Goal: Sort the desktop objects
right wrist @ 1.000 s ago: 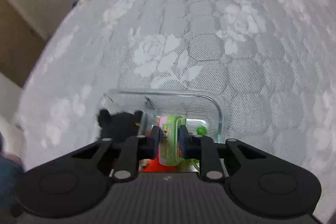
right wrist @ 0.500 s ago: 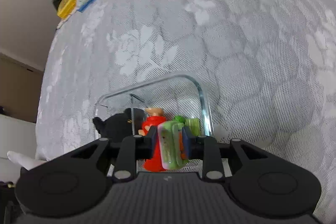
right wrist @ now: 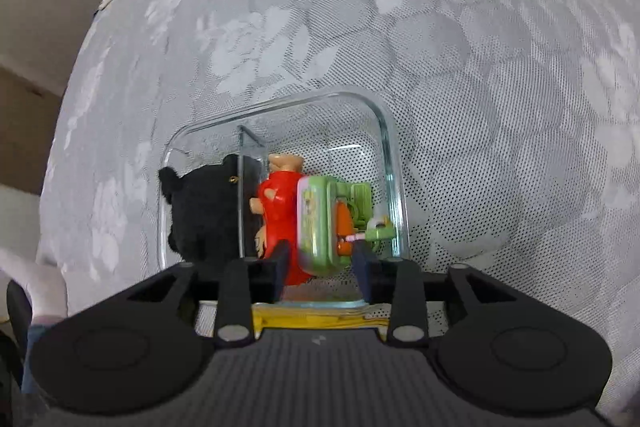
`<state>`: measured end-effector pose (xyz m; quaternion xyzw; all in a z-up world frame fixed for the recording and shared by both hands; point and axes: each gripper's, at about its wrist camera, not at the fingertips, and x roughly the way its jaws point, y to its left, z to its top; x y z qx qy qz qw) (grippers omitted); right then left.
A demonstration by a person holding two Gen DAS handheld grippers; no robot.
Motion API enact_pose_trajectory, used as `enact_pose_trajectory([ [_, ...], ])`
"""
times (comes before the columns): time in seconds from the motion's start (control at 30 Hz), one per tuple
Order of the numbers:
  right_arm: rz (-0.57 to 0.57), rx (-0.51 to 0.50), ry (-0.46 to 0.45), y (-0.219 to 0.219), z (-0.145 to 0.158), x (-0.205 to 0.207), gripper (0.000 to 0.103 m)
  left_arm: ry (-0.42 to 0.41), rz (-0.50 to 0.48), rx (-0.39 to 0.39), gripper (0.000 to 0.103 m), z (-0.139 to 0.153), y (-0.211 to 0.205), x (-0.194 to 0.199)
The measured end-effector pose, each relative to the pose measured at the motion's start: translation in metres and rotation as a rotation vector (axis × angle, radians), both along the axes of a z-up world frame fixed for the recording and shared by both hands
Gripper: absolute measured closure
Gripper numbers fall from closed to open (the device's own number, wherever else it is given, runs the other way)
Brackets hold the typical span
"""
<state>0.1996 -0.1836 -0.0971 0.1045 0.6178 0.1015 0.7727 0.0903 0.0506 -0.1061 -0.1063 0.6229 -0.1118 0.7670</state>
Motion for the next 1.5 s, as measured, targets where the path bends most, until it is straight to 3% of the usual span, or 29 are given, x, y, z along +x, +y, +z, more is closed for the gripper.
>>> enact_pose_trajectory([
  [0.1, 0.11, -0.109, -0.086, 0.017, -0.002, -0.003, 0.07, -0.003, -0.006, 0.0, 0.0, 0.001, -0.001, -0.001],
  [0.23, 0.252, -0.166, -0.17, 0.028, 0.021, -0.013, 0.07, -0.009, 0.026, -0.024, 0.0, 0.007, 0.009, 0.0],
  [0.43, 0.673, -0.44, -0.274, 0.065, 0.063, -0.032, 0.07, -0.028, 0.016, -0.077, 0.0, 0.016, 0.012, -0.007],
  [0.6, 0.654, -0.498, -0.271, 0.08, 0.064, -0.023, 0.07, -0.023, -0.006, -0.104, 0.0, 0.017, 0.012, -0.013],
  [0.67, 0.647, -0.521, -0.27, 0.086, 0.065, -0.019, 0.059, -0.035, -0.002, -0.113, 0.0, 0.021, 0.013, -0.014],
  [0.7, 0.643, -0.533, -0.269, 0.089, 0.065, -0.017, 0.043, -0.041, -0.002, -0.118, 0.0, 0.023, 0.013, -0.014],
  [0.73, 0.639, -0.544, -0.268, 0.092, 0.065, -0.015, 0.035, -0.046, -0.002, -0.123, 0.0, 0.024, 0.014, -0.015],
  [0.77, 0.635, -0.556, -0.268, 0.095, 0.066, -0.013, 0.034, -0.048, -0.002, -0.127, 0.0, 0.026, 0.015, -0.015],
  [0.87, 0.623, -0.59, -0.266, 0.103, 0.067, -0.007, 0.04, -0.047, -0.003, -0.136, 0.0, 0.026, 0.017, -0.018],
  [0.9, 0.554, -0.542, -0.242, 0.099, 0.069, -0.003, 0.044, -0.047, -0.003, -0.138, 0.0, 0.026, 0.018, -0.019],
  [1.0, 0.17, -0.209, -0.088, 0.052, 0.068, 0.005, 0.055, -0.052, 0.0, -0.143, 0.0, 0.027, 0.02, -0.021],
  [1.1, 0.026, -0.162, -0.075, 0.037, 0.053, 0.003, 0.058, -0.05, 0.006, -0.137, 0.0, 0.025, 0.023, -0.024],
  [1.2, 0.061, -0.208, -0.17, 0.042, 0.043, 0.001, 0.059, -0.041, 0.02, -0.125, 0.0, 0.02, 0.028, -0.025],
  [1.37, 0.03, -0.139, -0.184, 0.028, 0.033, -0.001, 0.059, -0.035, 0.079, -0.112, 0.0, 0.016, 0.043, -0.016],
  [1.5, 0.102, -0.172, -0.289, 0.013, 0.04, -0.01, 0.058, -0.058, 0.17, -0.131, 0.0, 0.02, 0.061, 0.002],
])
